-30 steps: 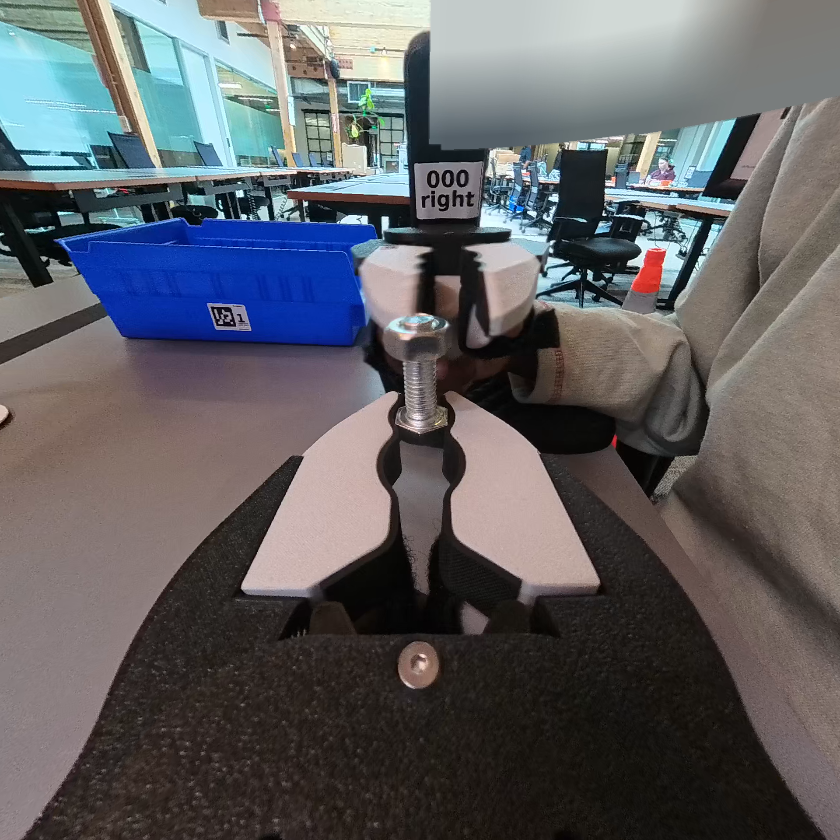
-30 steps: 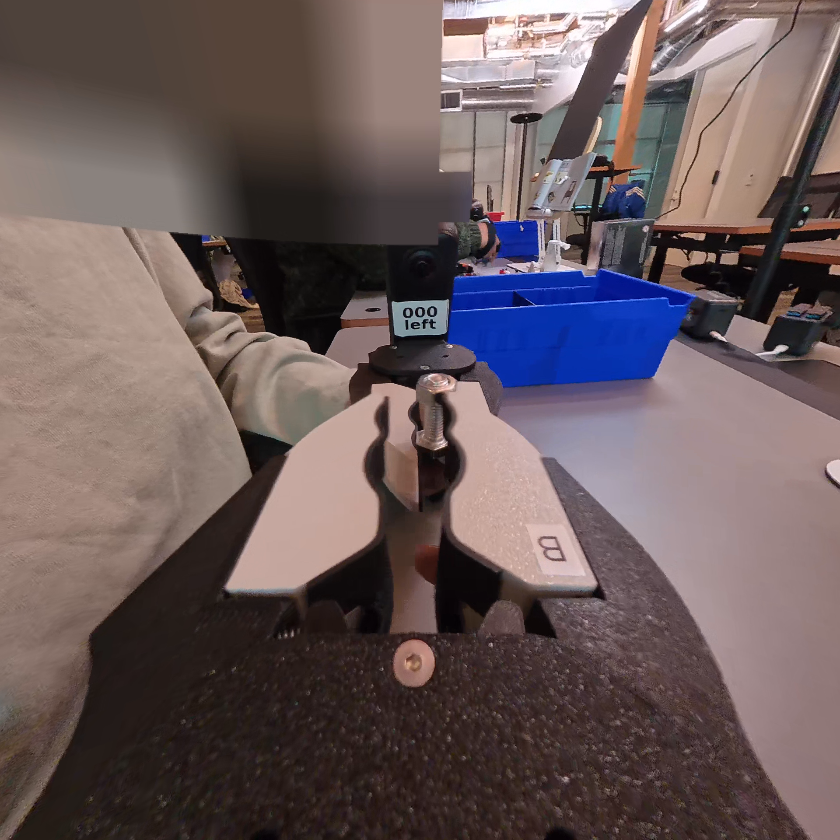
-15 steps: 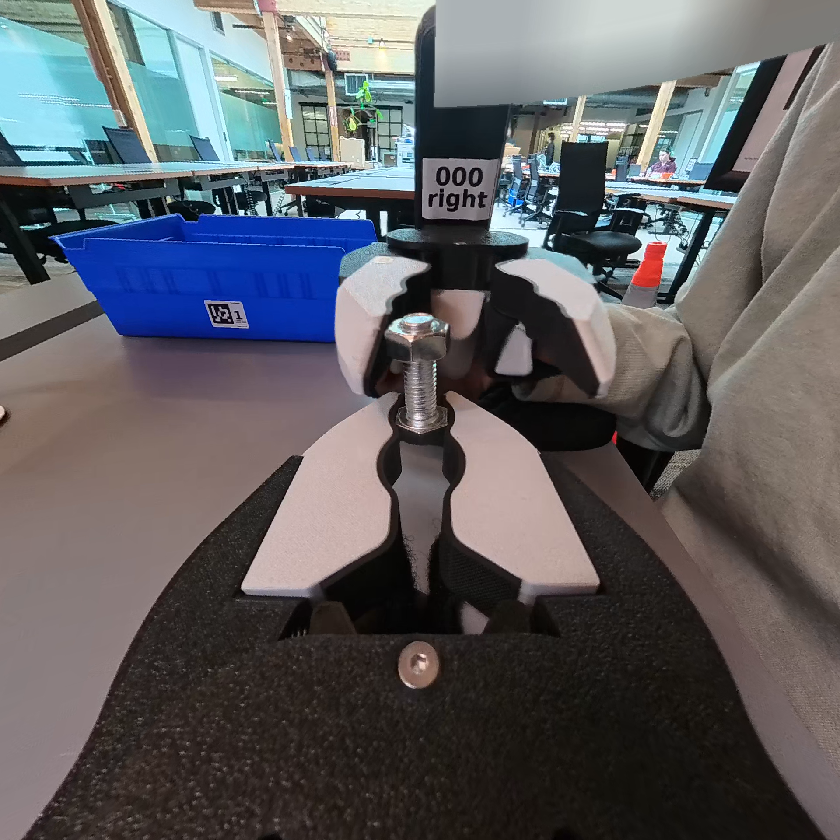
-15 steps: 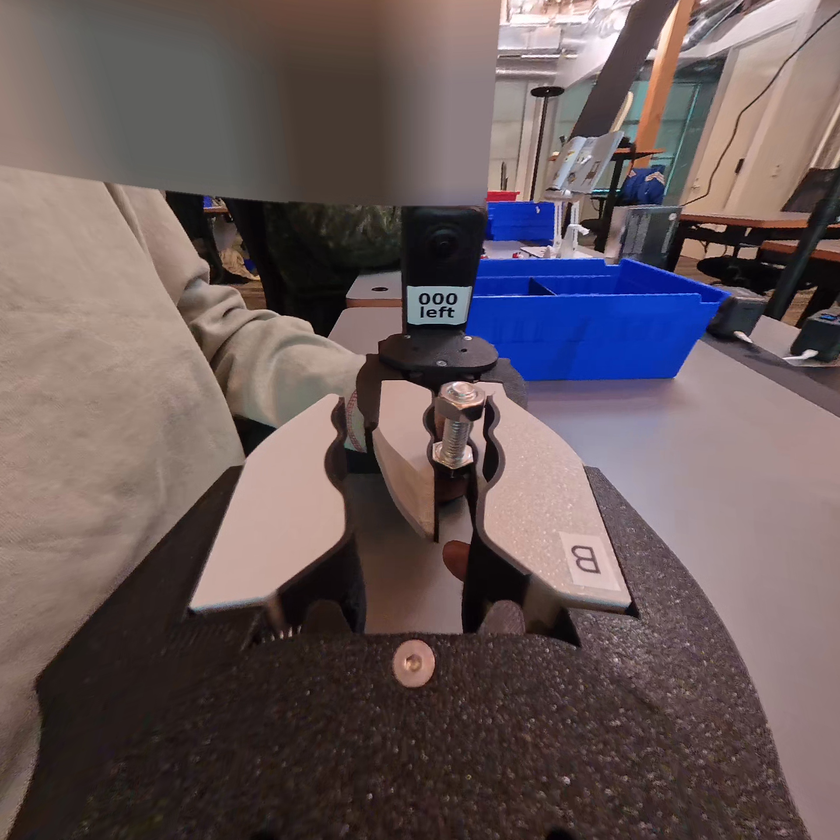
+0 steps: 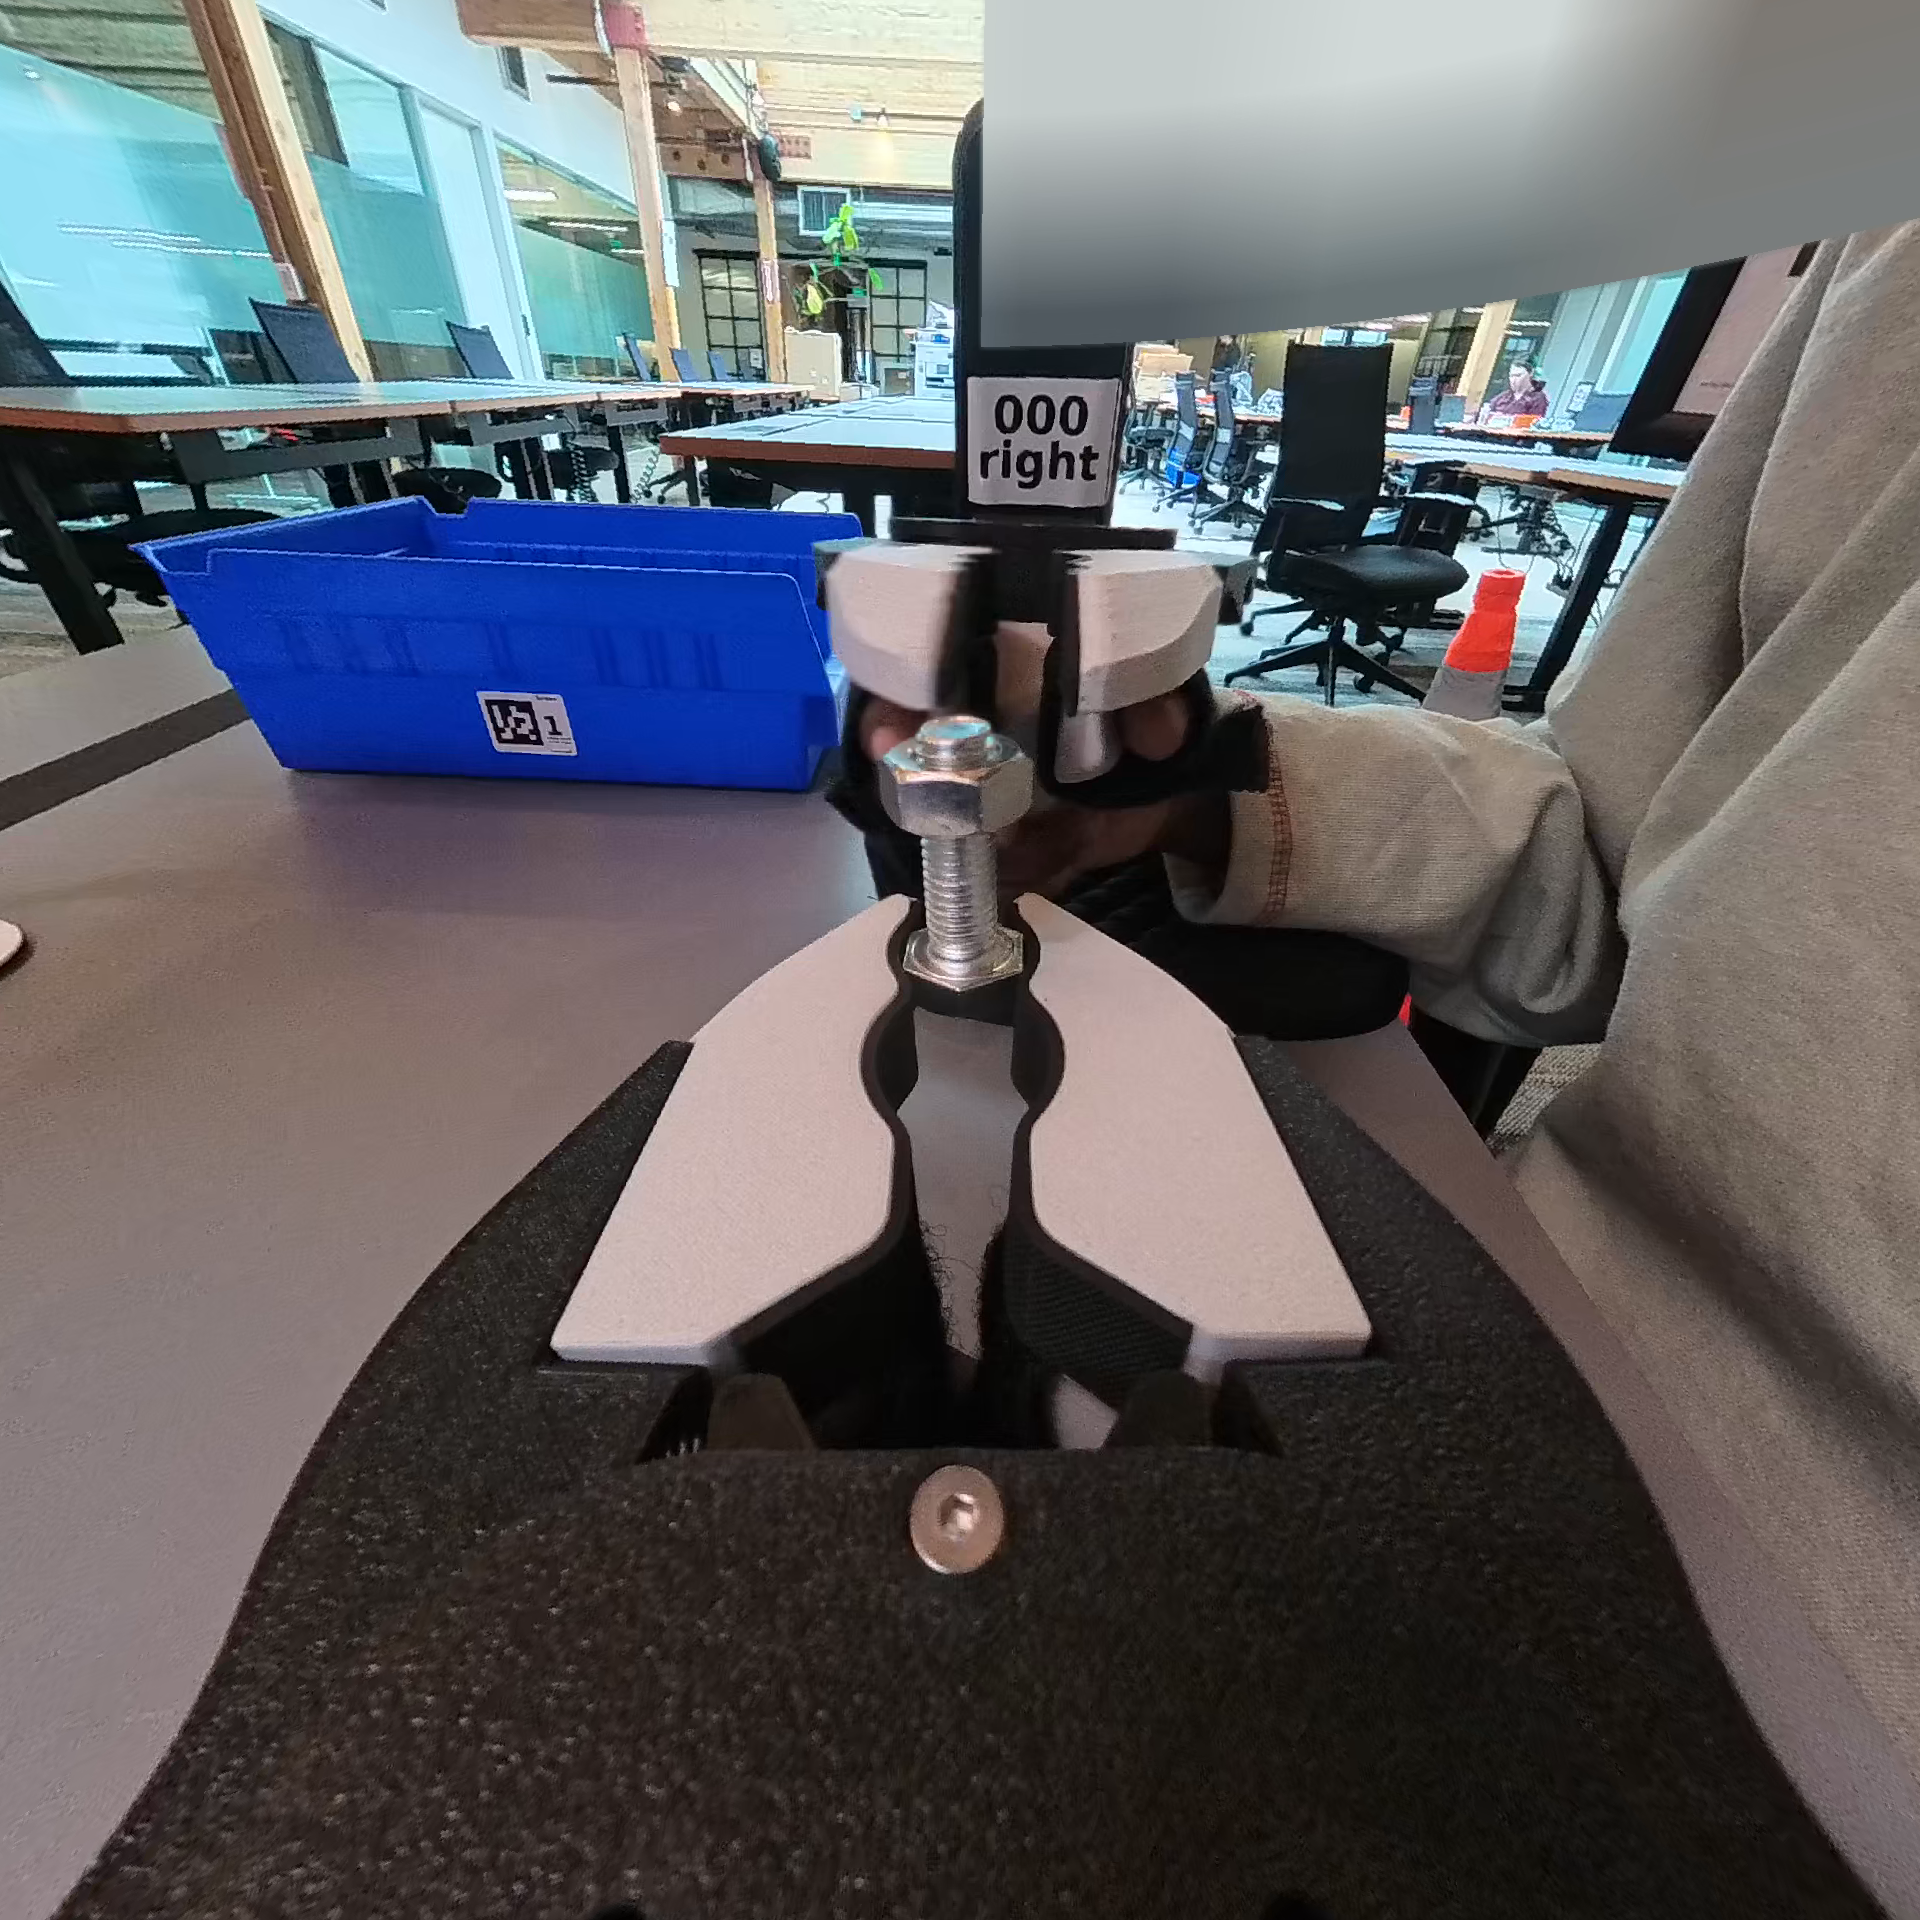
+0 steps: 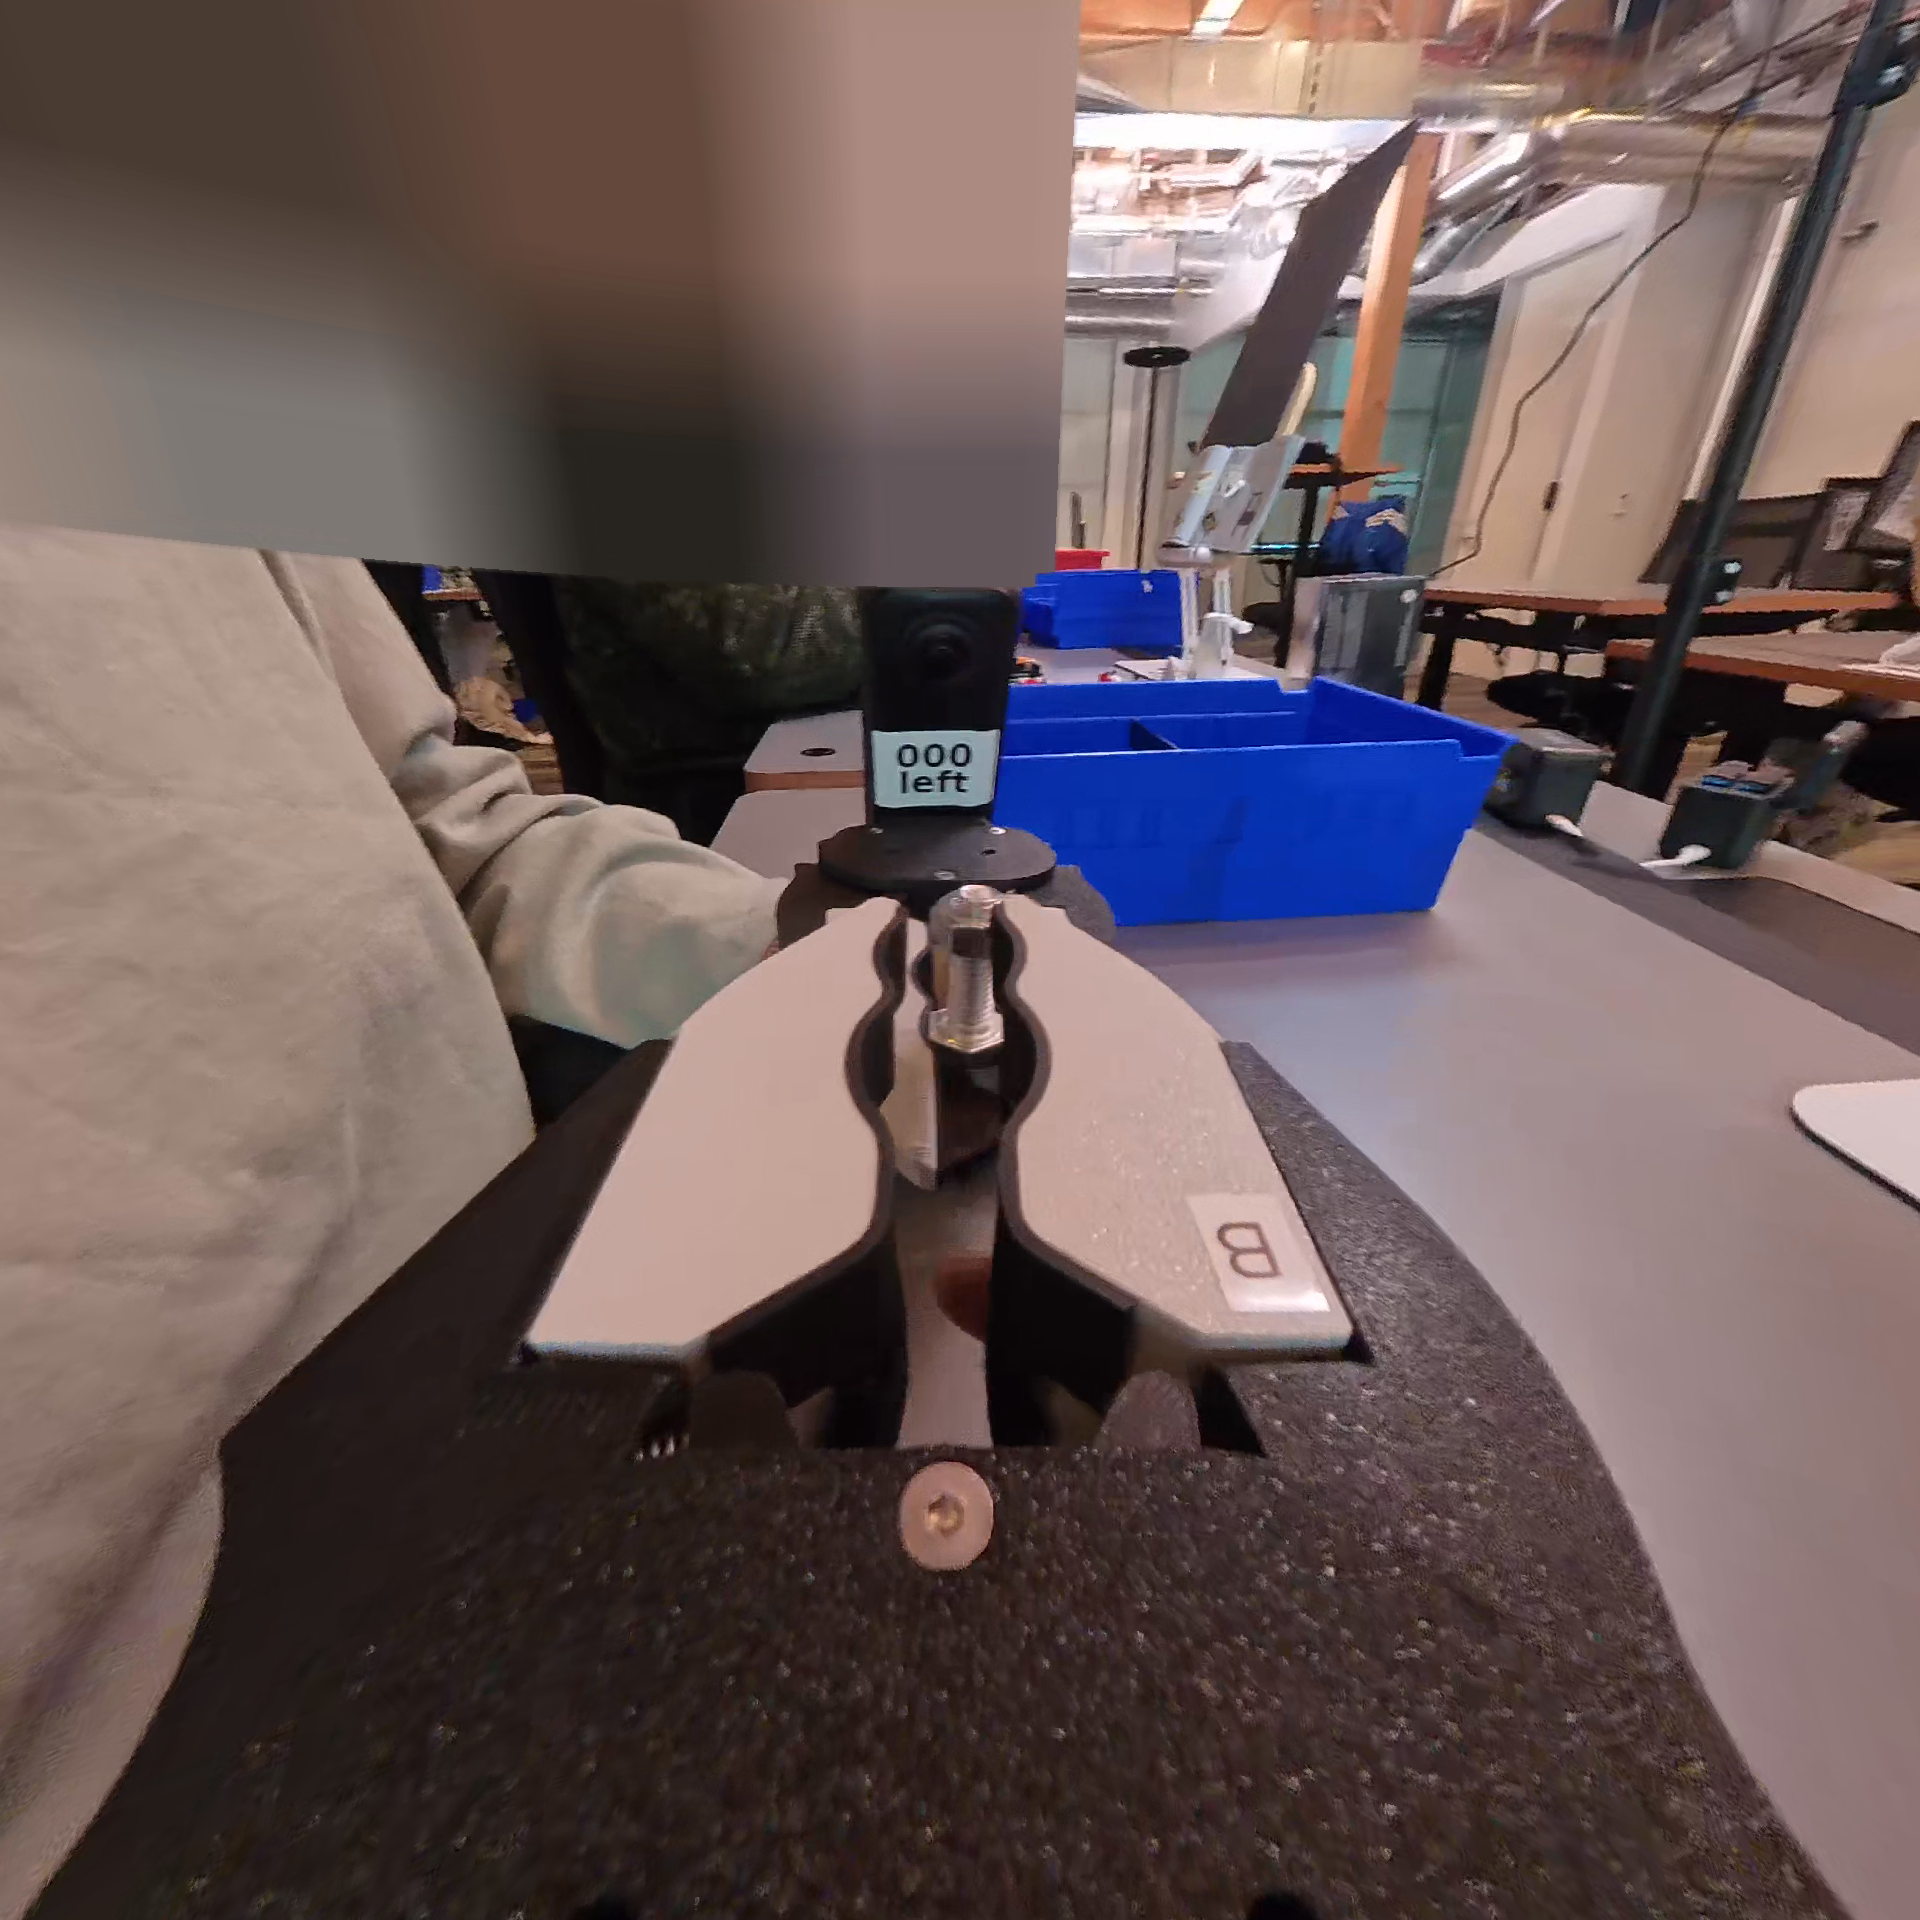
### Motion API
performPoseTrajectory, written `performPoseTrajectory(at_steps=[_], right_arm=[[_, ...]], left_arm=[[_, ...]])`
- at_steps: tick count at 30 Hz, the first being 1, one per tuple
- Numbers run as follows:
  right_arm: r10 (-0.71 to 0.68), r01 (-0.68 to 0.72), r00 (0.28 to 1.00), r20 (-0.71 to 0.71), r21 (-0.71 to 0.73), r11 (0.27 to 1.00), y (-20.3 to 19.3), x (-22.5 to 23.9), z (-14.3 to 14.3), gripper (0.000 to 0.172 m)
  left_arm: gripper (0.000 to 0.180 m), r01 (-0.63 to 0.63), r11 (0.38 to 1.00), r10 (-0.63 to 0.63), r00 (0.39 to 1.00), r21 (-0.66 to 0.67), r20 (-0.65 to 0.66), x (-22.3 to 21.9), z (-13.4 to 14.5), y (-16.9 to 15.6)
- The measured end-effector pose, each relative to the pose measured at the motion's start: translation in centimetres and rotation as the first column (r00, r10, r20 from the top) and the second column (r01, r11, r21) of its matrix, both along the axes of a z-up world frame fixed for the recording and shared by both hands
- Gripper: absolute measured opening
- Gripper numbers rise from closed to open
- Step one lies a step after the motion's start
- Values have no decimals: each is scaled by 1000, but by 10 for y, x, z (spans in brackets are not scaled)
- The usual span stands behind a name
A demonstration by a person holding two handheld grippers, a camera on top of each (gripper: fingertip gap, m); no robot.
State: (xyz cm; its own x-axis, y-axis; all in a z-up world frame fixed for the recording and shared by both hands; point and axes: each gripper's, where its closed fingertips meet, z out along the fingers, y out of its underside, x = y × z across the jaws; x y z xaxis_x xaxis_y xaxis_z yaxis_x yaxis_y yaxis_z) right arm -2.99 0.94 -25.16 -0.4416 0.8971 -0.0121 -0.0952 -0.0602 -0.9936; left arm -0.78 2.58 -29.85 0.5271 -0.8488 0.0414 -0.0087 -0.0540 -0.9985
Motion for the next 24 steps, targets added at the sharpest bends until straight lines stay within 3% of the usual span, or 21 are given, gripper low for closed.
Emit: performPoseTrajectory(at_steps=[5,12,17,21,24], right_arm=[[3,-3,1000,9,10,1000,-7,-9,-3,47],[63,-67,996,67,54,996,-23,-15,-12,57],[25,-28,998,62,40,999,-12,-10,-10,39],[34,-35,998,46,27,999,-5,0,-7,1],[49,-49,999,5,1,999,-6,3,0,0]], left_arm=[[13,6,1000,-6,1000,0,-10,1,-1,0],[13,8,1000,-8,1000,2,-21,2,-2,-1],[13,3,1000,-3,1000,2,-4,1,0,0],[13,-5,1000,5,1000,-2,7,-1,1,1],[13,-7,1000,7,1000,-4,15,-2,1,2]])
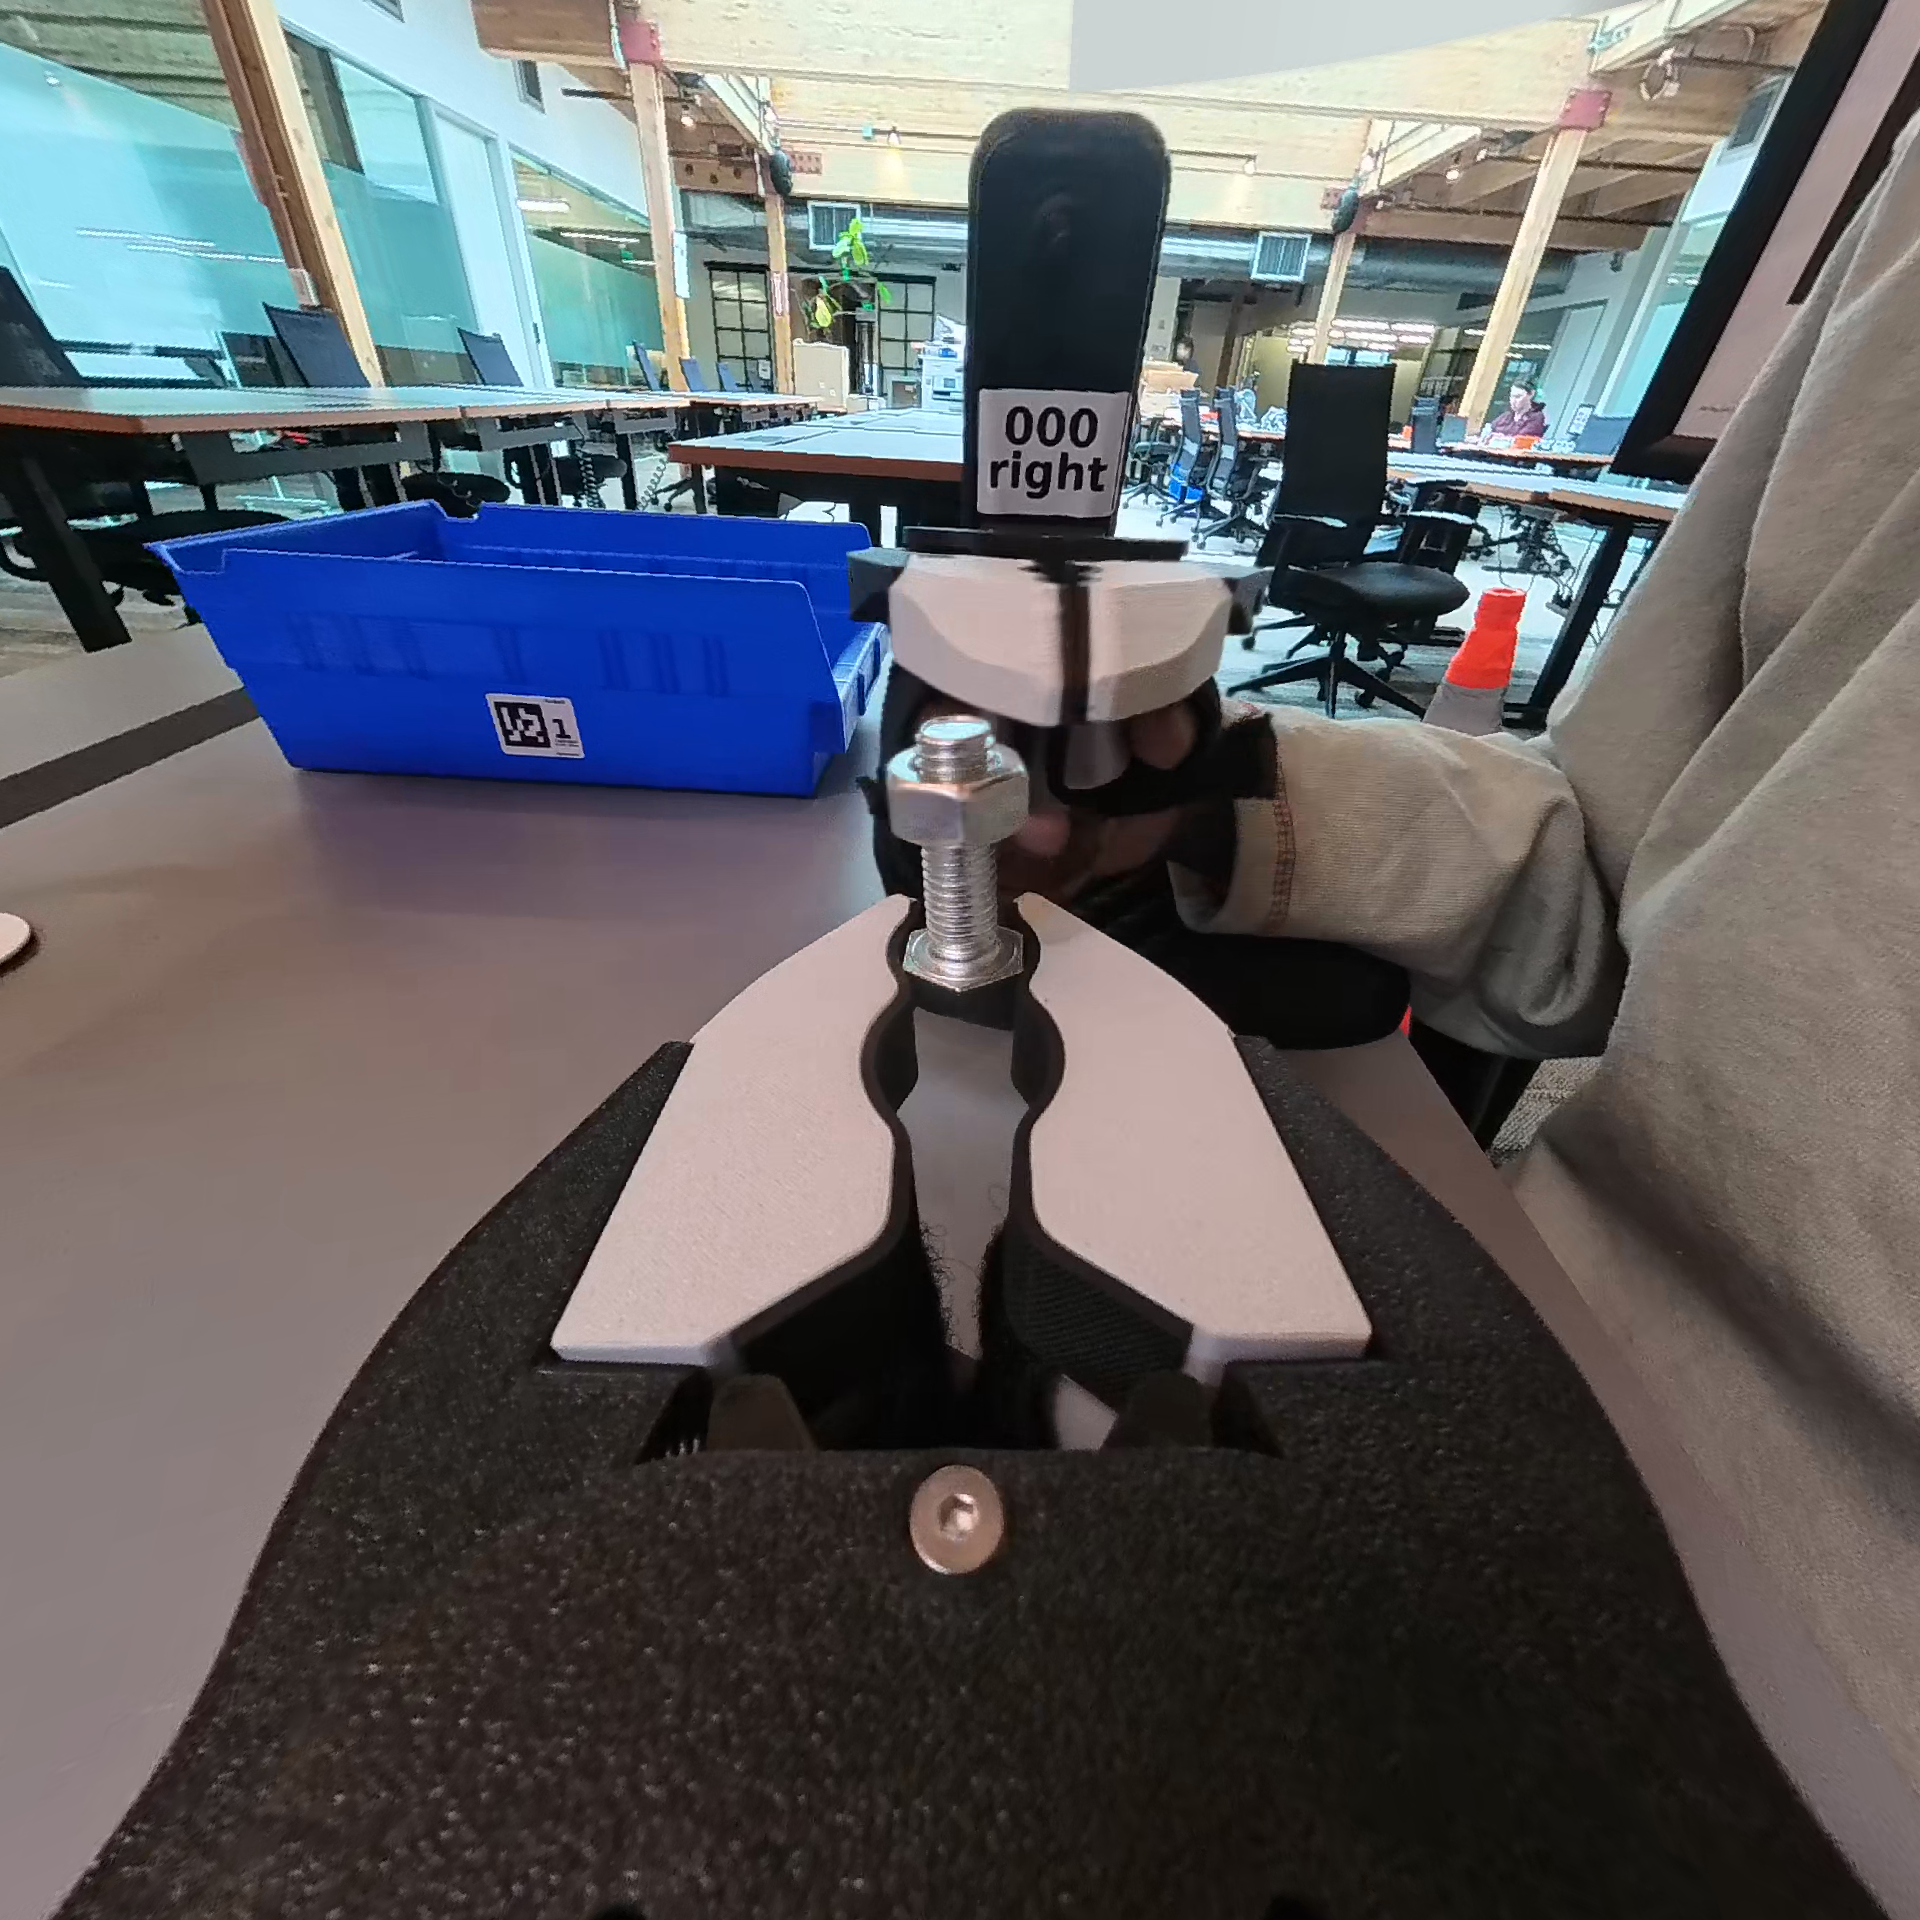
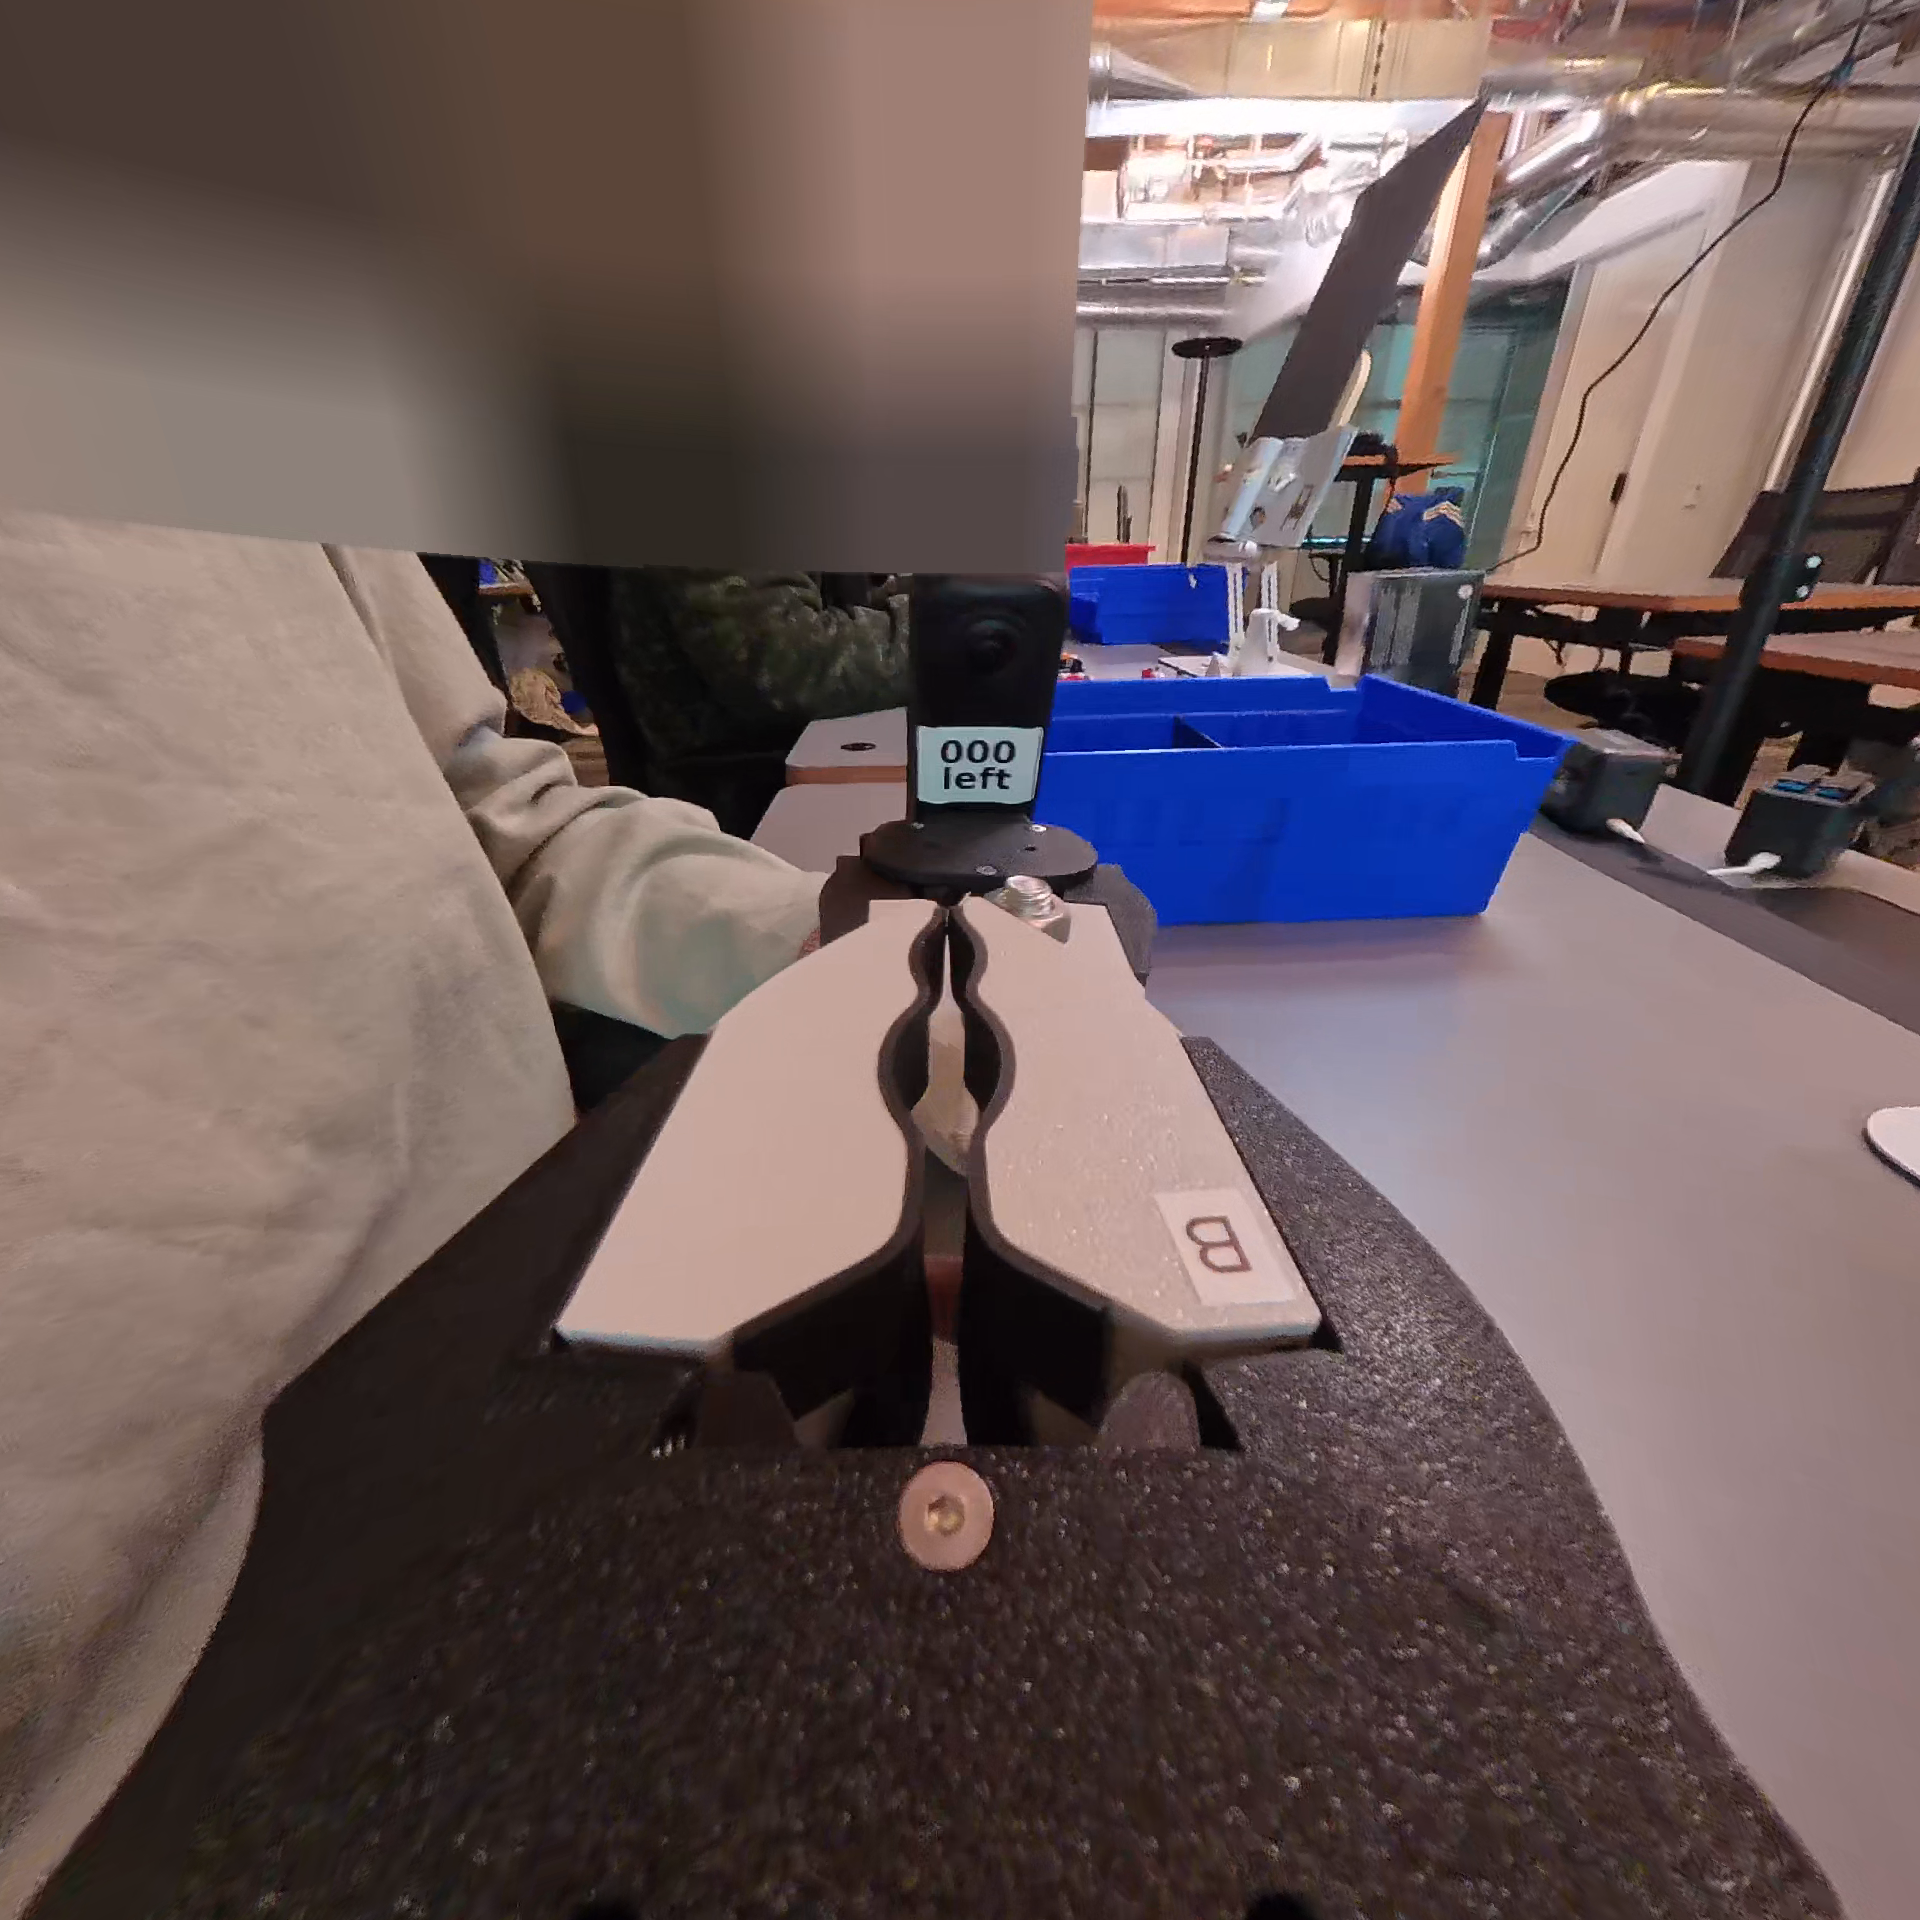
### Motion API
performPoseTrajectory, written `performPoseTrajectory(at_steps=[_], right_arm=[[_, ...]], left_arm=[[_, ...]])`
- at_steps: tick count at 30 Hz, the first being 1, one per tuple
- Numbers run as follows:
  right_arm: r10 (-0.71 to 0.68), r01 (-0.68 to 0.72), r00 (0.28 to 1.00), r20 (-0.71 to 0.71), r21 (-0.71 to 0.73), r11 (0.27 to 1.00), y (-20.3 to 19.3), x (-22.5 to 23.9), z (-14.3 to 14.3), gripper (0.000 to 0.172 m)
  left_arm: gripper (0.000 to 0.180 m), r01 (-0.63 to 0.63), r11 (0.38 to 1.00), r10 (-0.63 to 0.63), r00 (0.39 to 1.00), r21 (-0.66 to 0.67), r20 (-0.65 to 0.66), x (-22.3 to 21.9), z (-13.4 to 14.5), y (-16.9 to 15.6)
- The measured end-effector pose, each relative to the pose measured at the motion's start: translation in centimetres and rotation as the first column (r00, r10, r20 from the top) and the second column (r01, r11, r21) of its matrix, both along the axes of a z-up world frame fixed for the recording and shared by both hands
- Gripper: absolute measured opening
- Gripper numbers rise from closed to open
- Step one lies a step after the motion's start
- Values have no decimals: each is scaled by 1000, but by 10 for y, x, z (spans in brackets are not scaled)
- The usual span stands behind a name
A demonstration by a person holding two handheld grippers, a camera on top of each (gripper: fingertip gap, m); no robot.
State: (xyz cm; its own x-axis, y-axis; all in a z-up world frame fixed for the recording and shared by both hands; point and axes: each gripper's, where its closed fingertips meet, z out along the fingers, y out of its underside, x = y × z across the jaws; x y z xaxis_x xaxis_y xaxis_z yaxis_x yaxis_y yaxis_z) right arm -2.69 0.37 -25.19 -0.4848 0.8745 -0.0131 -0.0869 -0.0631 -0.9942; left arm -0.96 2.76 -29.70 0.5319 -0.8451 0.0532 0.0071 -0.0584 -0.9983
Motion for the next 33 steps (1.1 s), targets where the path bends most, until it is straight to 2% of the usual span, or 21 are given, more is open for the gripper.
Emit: performPoseTrajectory(at_steps=[4,7,11,15,19,24,26,27,30,33], right_arm=[[-70,70,998,-9,-5,998,8,-6,0,19],[-58,58,998,-9,-15,998,3,-11,-1,44],[-17,16,999,37,35,999,-11,-18,-9,57],[13,-17,998,61,67,998,-19,-20,-14,58],[-7,4,999,47,51,999,-12,-16,-11,47],[-40,38,998,44,35,999,1,-7,-9,23],[-11,10,1000,19,33,999,-1,-2,-5,4],[-5,5,1000,4,27,1000,-1,-1,-2,2],[-48,48,999,-4,20,999,5,-3,-1,8],[-75,75,997,-16,8,997,6,-9,-1,34]], left_arm=[[13,5,1000,-5,1000,3,-11,1,-1,-1],[13,10,1000,-10,1000,3,-22,3,-2,-1],[13,18,1000,-18,999,5,-44,5,-4,-2],[13,17,1000,-17,999,4,-41,5,-4,-2],[13,12,1000,-11,1000,4,-29,3,-3,-1],[13,5,1000,-5,1000,4,-12,1,-1,-1],[13,1,1000,-1,1000,-1,-7,0,-1,0],[13,2,1000,-2,1000,-2,-8,0,-1,0],[13,5,1000,-5,1000,1,-14,1,-1,0],[13,10,1000,-10,1000,2,-21,2,-2,-1]])
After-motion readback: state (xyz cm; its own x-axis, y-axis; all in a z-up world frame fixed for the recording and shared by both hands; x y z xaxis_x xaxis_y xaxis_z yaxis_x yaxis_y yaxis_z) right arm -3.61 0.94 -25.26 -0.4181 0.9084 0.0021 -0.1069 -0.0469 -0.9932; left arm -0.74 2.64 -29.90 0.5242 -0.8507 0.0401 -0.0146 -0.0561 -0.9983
